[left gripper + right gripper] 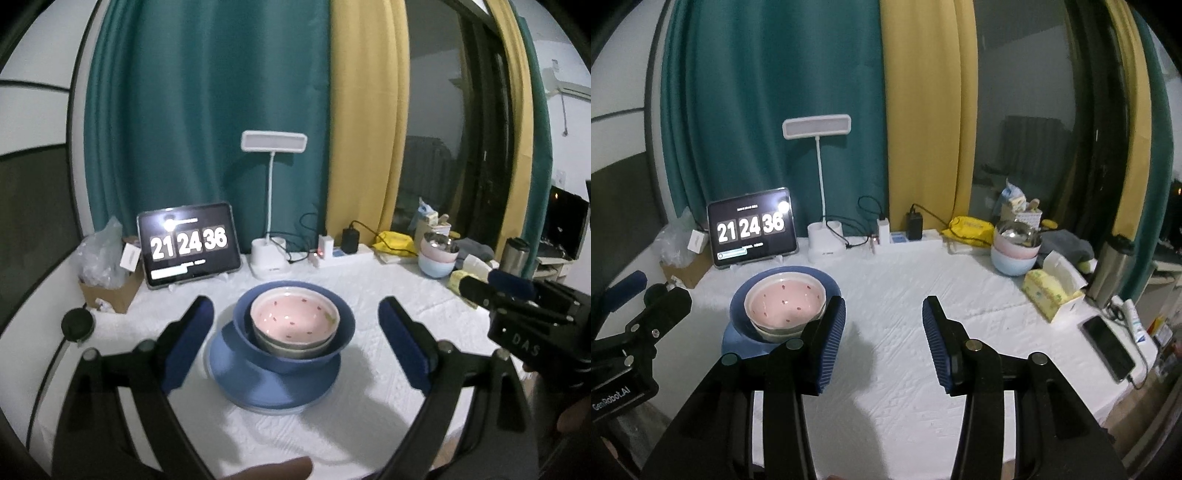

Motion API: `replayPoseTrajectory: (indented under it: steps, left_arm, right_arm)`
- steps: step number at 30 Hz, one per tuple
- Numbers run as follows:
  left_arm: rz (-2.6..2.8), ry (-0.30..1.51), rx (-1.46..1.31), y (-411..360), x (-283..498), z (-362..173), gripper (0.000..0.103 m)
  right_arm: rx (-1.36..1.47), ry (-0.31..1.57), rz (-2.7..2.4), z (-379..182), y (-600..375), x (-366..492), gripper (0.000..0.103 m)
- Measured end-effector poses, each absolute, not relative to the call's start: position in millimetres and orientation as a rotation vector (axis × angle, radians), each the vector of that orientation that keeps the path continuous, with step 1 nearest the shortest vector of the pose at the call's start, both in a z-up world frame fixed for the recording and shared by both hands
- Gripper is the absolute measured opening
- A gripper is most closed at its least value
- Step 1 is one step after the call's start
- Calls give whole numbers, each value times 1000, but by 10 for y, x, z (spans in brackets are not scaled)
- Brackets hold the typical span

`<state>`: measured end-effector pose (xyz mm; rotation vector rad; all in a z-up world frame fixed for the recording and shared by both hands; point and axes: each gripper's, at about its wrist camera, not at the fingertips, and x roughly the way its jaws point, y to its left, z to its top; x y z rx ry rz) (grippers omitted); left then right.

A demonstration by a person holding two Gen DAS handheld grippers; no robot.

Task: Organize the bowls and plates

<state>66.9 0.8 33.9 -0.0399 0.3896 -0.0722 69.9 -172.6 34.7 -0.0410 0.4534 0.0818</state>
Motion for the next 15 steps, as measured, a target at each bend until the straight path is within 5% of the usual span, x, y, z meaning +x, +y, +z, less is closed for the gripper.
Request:
replayPoseTrajectory:
  steps: [15]
  left_arm:
    - [-77, 328, 8, -107, 421, 556, 92]
  right_arm:
    - [-32, 387, 72, 555, -1824, 395, 49]
